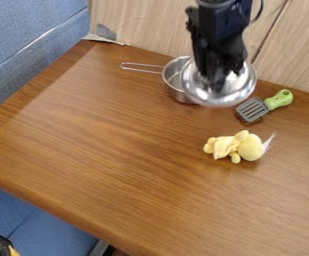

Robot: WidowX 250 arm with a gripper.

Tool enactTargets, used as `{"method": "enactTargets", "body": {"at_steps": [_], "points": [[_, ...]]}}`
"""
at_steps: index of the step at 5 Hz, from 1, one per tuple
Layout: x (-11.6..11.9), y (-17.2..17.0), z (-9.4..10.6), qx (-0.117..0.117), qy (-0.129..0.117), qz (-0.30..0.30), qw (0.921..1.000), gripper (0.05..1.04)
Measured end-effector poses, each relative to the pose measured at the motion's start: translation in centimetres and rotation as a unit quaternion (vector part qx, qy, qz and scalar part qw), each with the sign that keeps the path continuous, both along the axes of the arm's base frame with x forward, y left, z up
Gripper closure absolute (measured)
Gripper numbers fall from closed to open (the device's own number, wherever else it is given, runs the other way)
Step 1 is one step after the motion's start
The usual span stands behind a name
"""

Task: Put the silver lid on the silver pot

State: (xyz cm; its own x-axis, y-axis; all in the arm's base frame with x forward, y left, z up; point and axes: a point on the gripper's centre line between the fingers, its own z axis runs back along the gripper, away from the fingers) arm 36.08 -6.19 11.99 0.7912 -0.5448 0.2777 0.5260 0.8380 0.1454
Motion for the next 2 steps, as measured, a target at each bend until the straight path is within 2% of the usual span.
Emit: {"method": "enactTargets", "body": {"at_steps": [1, 2], "points": [[2.7, 0.6, -0.3, 0.006, -0.002, 0.020, 0.9998, 0.796], [4.5, 1.2, -1.3, 0.018, 0.008, 0.033, 0.9993, 0.796]]}}
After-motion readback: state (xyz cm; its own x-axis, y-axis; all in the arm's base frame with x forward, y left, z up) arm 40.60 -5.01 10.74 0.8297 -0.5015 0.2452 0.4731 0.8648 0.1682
